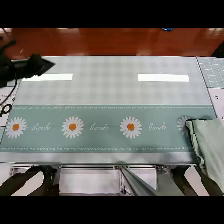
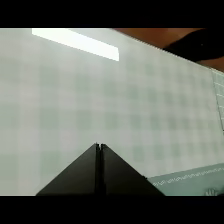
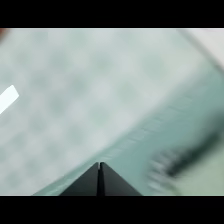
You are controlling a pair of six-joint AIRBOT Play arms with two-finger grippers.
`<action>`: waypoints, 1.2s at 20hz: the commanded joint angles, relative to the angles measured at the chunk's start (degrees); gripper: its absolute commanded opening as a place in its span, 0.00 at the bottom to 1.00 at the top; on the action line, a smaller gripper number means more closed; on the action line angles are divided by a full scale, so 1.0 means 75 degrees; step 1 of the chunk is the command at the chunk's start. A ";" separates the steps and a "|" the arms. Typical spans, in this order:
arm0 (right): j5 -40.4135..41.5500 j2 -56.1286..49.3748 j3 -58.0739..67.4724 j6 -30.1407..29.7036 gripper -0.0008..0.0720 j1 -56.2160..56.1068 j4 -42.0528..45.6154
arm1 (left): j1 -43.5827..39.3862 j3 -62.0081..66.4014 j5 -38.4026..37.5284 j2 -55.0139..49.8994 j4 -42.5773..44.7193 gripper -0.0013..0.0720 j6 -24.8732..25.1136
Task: Fold the shirts.
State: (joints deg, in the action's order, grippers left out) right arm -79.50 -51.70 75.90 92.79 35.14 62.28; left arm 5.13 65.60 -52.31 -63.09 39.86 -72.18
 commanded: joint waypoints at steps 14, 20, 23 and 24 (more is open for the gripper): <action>-0.0618 -0.4401 0.0711 0.1451 0.04 -0.6615 0.4811 | -0.2448 0.0312 -0.0889 -0.0825 0.6114 0.04 -0.2906; -0.0659 -0.4401 0.0711 0.1451 0.04 -0.6612 0.4809 | -0.2448 0.0312 -0.0889 -0.0825 0.6117 0.04 -0.2906; -0.0659 -0.4401 0.0711 0.1451 0.04 -0.6615 0.4809 | -0.2448 0.0312 -0.0889 -0.0825 0.6114 0.04 -0.2906; -0.0659 -0.4401 0.0711 0.1451 0.04 -0.6615 0.4809 | -0.2448 0.0312 -0.0889 -0.0825 0.6114 0.04 -0.2906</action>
State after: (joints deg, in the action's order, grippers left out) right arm -84.27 -84.66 81.17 103.61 -14.44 98.21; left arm -13.19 67.96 -58.98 -69.25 85.65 -93.93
